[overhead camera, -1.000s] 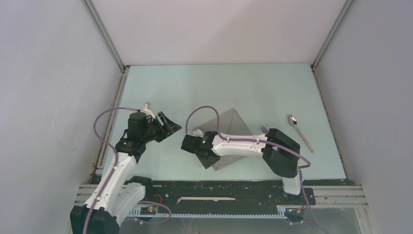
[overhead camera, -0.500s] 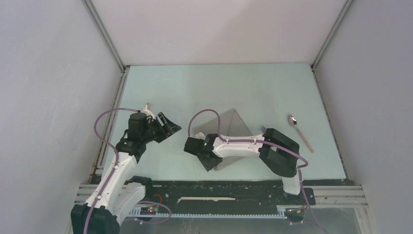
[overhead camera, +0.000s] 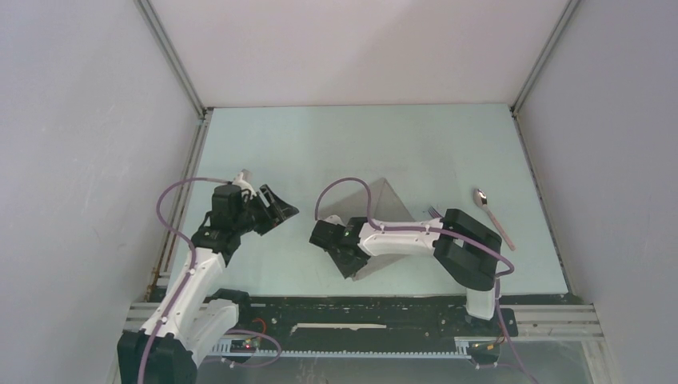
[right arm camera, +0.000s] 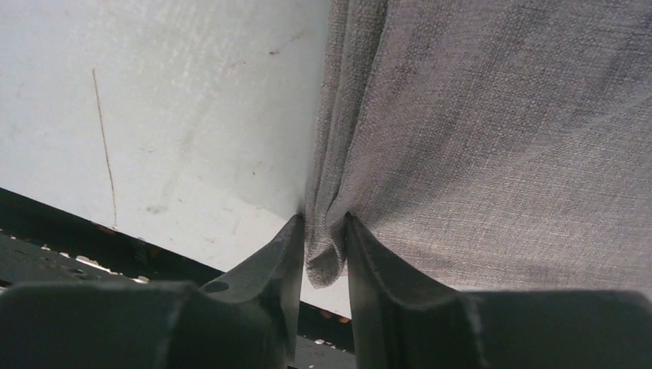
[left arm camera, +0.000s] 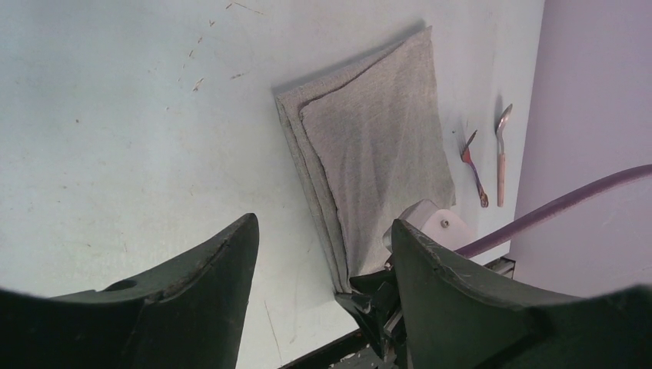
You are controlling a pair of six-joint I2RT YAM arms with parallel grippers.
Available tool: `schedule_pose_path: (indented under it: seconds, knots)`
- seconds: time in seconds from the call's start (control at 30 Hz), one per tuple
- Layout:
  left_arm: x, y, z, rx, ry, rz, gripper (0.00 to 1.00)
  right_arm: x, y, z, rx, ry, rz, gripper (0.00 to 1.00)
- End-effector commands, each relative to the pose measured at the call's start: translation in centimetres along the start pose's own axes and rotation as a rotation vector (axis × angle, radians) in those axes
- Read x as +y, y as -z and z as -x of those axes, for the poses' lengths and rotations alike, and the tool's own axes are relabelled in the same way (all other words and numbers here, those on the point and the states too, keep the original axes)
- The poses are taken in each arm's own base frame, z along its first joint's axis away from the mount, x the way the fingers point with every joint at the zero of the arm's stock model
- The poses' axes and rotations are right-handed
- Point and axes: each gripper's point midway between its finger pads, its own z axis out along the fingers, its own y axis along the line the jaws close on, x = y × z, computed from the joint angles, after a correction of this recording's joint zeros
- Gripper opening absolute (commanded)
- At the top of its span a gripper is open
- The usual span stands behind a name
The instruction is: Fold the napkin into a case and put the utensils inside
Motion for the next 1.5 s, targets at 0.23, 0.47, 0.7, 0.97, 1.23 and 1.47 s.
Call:
schedule_pose_path:
  seconds: [0.23, 0.47, 0.7, 0.97, 1.23, 1.47]
  knots:
    - [1.2, -1.7, -0.9, 0.033, 0.056, -0.01, 0.76, -3.1, -1.9, 1.3, -0.104, 0.082, -0.126, 0.0]
    - [-0.1, -5.3, -2.1, 0.12, 0.3, -0.139, 0.84, -0.6, 2.7, 3.6, -0.221, 0.028, 0.119, 0.0]
    - [-1.8, -8.5, -3.9, 0.123, 0.381, -0.155, 0.85, -1.0, 3.8, 3.1, -0.22, -0.016, 0.196, 0.0]
    - [-1.1, -11.9, -5.1, 0.138, 0.451, -0.14, 0.85, -1.6, 5.4, 3.8, -0.254, -0.04, 0.228, 0.0]
    - [0.4, -14.4, -5.6, 0.116, 0.501, -0.141, 0.63, -1.9, 5.5, 3.9, -0.263, -0.047, 0.235, 0.0]
    - [2.1, -15.0, -6.6, 0.109, 0.502, -0.096, 0.6, -2.4, 5.8, 4.2, -0.277, -0.049, 0.233, 0.0]
